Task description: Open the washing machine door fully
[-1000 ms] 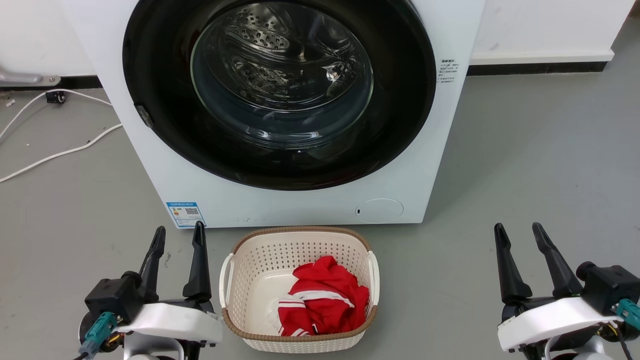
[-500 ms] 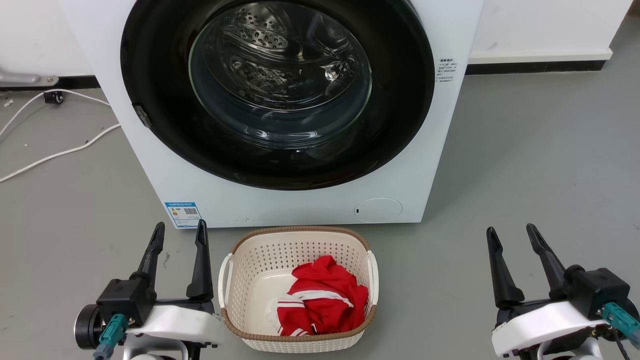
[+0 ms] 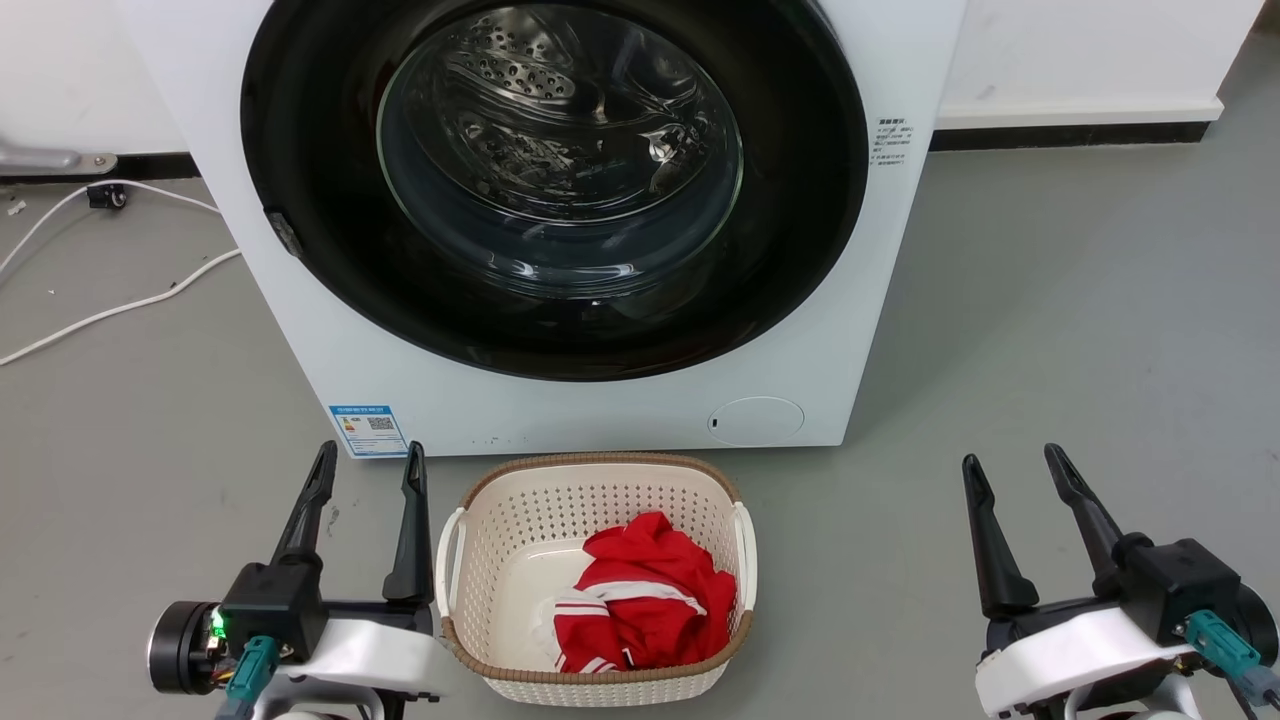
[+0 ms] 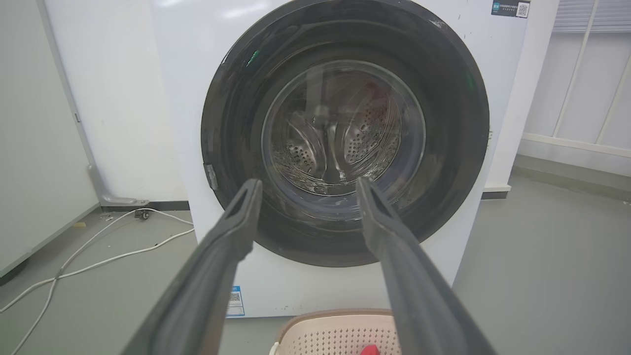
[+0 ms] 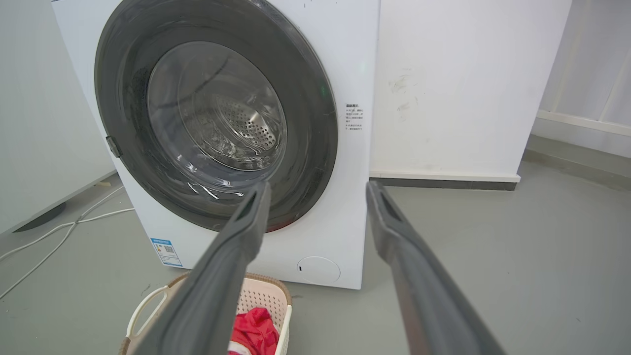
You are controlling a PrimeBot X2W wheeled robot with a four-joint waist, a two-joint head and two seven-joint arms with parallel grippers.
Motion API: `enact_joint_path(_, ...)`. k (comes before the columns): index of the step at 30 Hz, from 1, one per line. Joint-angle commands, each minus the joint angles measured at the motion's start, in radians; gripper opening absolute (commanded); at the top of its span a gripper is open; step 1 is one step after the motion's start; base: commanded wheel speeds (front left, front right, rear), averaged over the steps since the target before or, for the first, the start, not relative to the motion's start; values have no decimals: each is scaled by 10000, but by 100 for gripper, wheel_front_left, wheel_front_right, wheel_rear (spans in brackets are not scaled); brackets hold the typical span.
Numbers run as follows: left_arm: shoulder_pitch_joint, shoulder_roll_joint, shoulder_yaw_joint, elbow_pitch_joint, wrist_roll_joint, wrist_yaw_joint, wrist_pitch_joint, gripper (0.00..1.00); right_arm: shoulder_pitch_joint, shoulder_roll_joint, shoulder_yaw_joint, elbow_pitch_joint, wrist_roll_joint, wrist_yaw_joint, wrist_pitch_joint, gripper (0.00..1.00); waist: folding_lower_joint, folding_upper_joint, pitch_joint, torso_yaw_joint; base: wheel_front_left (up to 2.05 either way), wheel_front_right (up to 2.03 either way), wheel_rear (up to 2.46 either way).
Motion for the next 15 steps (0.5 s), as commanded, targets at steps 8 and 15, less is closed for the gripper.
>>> enact_joint_path(8, 134, -1, 13, 57, 338, 22, -152, 100, 55, 36, 51, 33, -217, -3, -155, 100, 0, -1, 13, -5, 0, 0, 0)
enact_joint_path(15, 132, -14, 69, 140, 256, 33, -143, 100, 65, 35, 56, 116, -111, -3, -185, 100, 0, -1, 25, -11, 0, 0, 0)
